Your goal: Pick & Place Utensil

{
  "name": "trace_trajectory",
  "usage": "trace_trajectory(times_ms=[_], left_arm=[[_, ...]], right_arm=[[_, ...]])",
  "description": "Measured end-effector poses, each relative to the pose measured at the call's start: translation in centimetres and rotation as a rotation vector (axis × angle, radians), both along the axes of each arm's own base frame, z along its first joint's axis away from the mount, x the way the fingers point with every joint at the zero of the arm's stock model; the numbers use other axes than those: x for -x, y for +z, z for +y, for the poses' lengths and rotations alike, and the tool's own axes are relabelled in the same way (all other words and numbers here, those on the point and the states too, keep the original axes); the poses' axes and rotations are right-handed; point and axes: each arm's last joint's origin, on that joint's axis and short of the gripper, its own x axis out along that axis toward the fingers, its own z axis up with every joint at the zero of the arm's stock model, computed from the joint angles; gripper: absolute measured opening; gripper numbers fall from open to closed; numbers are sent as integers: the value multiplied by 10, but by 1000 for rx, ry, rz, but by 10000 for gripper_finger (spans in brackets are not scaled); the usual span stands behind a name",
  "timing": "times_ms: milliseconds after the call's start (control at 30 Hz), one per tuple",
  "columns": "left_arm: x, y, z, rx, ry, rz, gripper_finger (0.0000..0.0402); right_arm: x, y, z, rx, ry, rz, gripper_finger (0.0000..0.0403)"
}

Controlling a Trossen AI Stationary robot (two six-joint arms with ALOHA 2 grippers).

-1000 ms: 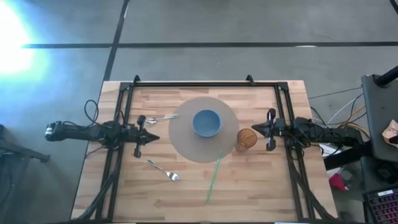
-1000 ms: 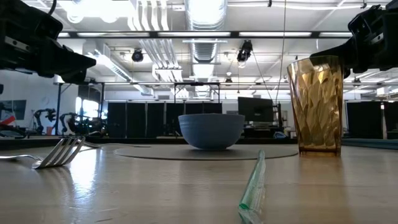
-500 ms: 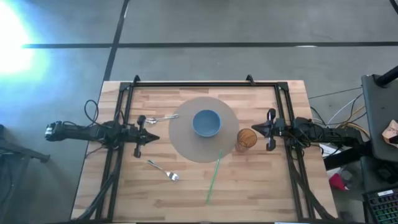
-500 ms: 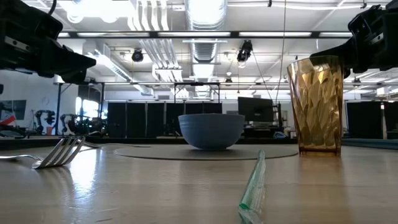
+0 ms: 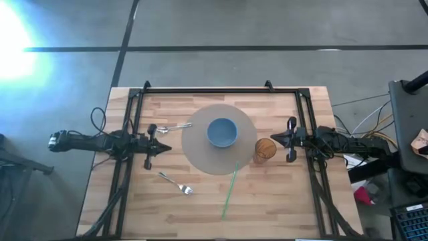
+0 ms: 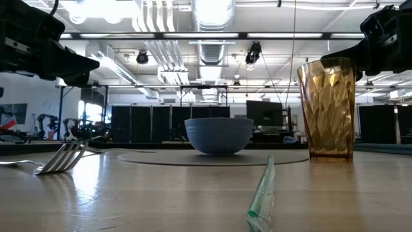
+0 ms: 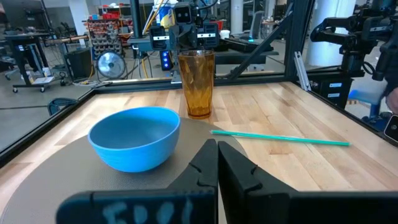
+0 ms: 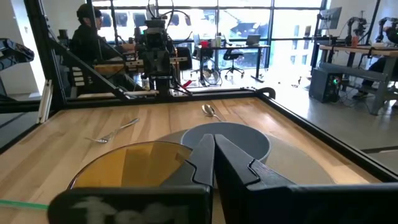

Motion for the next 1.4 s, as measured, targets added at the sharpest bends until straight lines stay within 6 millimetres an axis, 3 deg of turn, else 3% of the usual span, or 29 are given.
trace_trajectory(times_ms=[1033, 1400], left_arm=[[0, 0, 0, 0, -1, 0, 3], [0, 0, 0, 0, 0, -1, 3]], right_arm=[[0, 0, 0, 22, 0, 3, 8], [0, 0, 0, 181, -1, 24, 8]])
